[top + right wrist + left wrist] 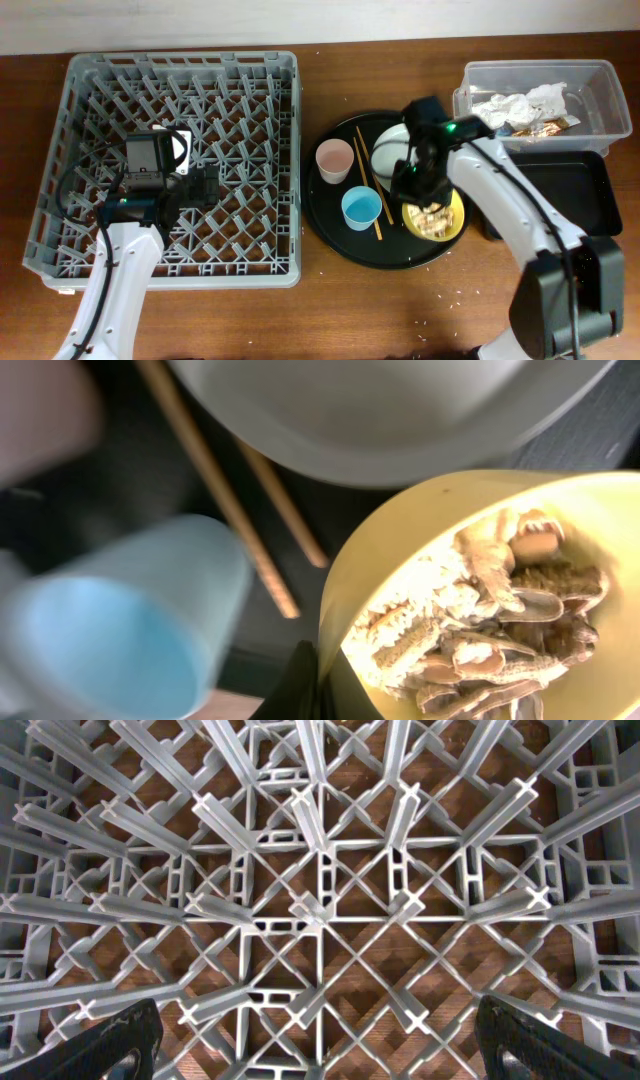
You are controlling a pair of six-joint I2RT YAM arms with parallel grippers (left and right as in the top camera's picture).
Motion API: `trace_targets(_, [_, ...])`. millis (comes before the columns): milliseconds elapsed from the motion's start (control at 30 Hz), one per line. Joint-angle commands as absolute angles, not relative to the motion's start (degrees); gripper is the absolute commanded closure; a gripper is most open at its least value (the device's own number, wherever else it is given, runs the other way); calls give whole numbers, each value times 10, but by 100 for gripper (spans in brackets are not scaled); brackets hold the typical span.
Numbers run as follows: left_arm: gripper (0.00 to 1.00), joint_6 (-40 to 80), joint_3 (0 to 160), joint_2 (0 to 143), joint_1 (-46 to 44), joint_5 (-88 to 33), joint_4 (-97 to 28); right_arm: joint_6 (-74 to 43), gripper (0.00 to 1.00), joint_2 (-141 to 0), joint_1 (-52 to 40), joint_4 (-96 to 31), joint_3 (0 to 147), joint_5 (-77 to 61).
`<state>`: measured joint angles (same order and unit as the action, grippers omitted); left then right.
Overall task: Sort waste into correct bins and load items into the dishwasher rack
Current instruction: 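Grasp the yellow bowl with the right gripper and lift it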
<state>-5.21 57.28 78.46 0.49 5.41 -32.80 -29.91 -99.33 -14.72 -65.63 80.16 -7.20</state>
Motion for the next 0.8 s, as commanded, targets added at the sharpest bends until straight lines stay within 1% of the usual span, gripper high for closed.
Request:
trace_targets(0, [1,-61,581,786,8,58,-327,-228,96,-946,-97,-695,884,-74])
trace_targets(133, [1,-61,581,786,8,58,-327,-123,96,-919,15,-694,896,-156])
trace_targets(333, [1,-61,581,786,8,58,-327,75,96,-923,182,-651,887,-356])
trace_targets(467, [1,-61,581,786,8,58,-327,96,96,-926,255,-644,887,-385])
trace_targets(567, [1,-61,581,786,8,58,-327,120,96,-929,294,-642,876,-435])
trace_targets(667, [1,-61,581,786,8,58,-327,144,96,-931,338,-621,828,-500])
trace_targets(767, [1,-61,581,786,8,58,-327,148,96,-931,378,-571,756,-570])
